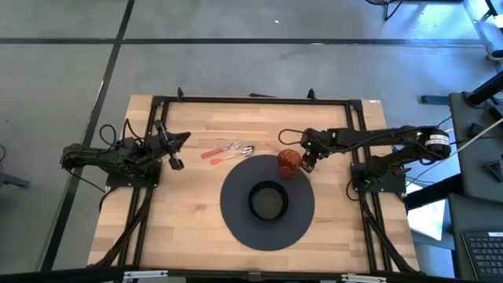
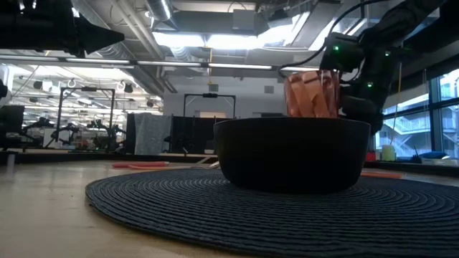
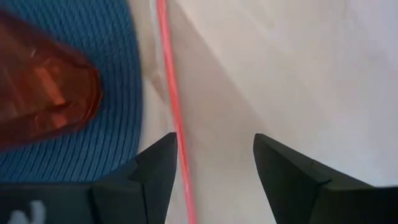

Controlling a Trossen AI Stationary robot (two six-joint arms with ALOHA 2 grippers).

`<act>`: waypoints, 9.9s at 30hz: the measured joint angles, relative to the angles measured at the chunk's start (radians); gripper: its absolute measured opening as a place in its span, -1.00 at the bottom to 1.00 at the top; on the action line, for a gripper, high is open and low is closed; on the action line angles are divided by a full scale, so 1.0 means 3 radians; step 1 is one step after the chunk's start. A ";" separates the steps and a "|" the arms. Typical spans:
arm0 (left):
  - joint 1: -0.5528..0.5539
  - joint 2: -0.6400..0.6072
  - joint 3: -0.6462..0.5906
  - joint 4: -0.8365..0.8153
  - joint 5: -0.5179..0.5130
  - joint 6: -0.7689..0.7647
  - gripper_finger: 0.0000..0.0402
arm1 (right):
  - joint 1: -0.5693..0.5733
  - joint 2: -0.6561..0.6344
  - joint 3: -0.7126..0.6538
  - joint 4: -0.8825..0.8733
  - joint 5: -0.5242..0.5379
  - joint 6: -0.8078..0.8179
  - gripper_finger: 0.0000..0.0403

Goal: Pick & Place Utensil
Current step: Put the orange drinking straw into the orange cup, then put the pink fork into the black bowl

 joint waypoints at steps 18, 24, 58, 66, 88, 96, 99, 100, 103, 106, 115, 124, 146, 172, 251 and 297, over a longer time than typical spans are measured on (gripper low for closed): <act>-0.0001 0.0001 0.0000 -0.0001 0.0000 0.0000 -0.98 | -0.0756 0.0003 0.0201 0.0064 0.0086 -0.0604 -0.09; 0.0000 0.0000 0.0000 -0.0001 -0.0001 0.0001 -0.98 | -0.1015 0.0075 0.0733 -0.0018 -0.0204 -0.0980 -0.23; 0.0001 0.0000 0.0000 -0.0048 -0.0165 0.0177 -0.98 | -0.0459 0.2270 0.2452 -0.0461 -0.0587 -0.1563 0.14; 0.0001 -0.0001 0.0000 -0.0048 -0.0165 0.0252 -0.98 | -0.0410 0.2284 0.2453 -0.0346 -0.0658 -0.1642 0.14; 0.0000 0.0000 0.0000 -0.0047 -0.0161 0.0199 -0.98 | -0.0331 0.2514 0.2464 -0.0309 -0.0397 -0.1782 0.14; 0.0000 0.0001 0.0000 -0.0047 -0.0160 0.0191 -0.98 | -0.0329 0.2680 0.2463 -0.0319 -0.0316 -0.1806 -0.02; 0.0000 0.0000 0.0000 -0.0047 -0.0161 0.0195 -0.98 | -0.0330 0.2683 0.2459 -0.0261 -0.0299 -0.1802 -0.23; -0.0001 0.0001 0.0000 -0.0047 -0.0161 0.0196 -0.98 | -0.0330 0.2681 0.2459 -0.0249 -0.0293 -0.1797 -0.32; 0.0000 0.0001 0.0000 -0.0046 -0.0161 0.0196 -0.98 | -0.0332 0.2674 0.2458 -0.0221 -0.0274 -0.1807 -0.58; 0.0000 0.0001 0.0000 -0.0046 -0.0161 0.0172 -0.98 | -0.0341 0.2674 0.2457 -0.0194 -0.0257 -0.1808 -0.85; 0.0000 0.0000 0.0000 -0.0046 -0.0160 0.0088 -0.98 | -0.0336 0.2682 0.2761 -0.0538 -0.0160 -0.1806 -0.97; 0.0001 0.0001 0.0000 -0.0046 -0.0160 0.0087 -0.98 | -0.0277 0.2698 0.3535 -0.1100 -0.0074 -0.1906 -0.99; 0.0001 -0.0001 0.0000 -0.0045 -0.0137 0.0036 -0.98 | 0.0034 0.2511 0.5677 -0.2271 0.0138 -0.1982 -1.00; 0.0000 -0.0001 0.0000 -0.0074 -0.0135 0.0000 -0.98 | 0.1296 0.0433 0.3872 -0.0432 -0.0120 -0.2174 -1.00; 0.0001 0.0000 0.0000 -0.0072 -0.0139 -0.0009 -0.98 | 0.0931 -0.0563 -0.0207 0.3481 0.0434 -0.1236 -0.97; -0.0001 0.0001 0.0000 -0.0074 -0.0137 -0.0009 -0.98 | 0.0956 -0.0719 -0.0067 0.3458 0.0429 -0.1256 -0.36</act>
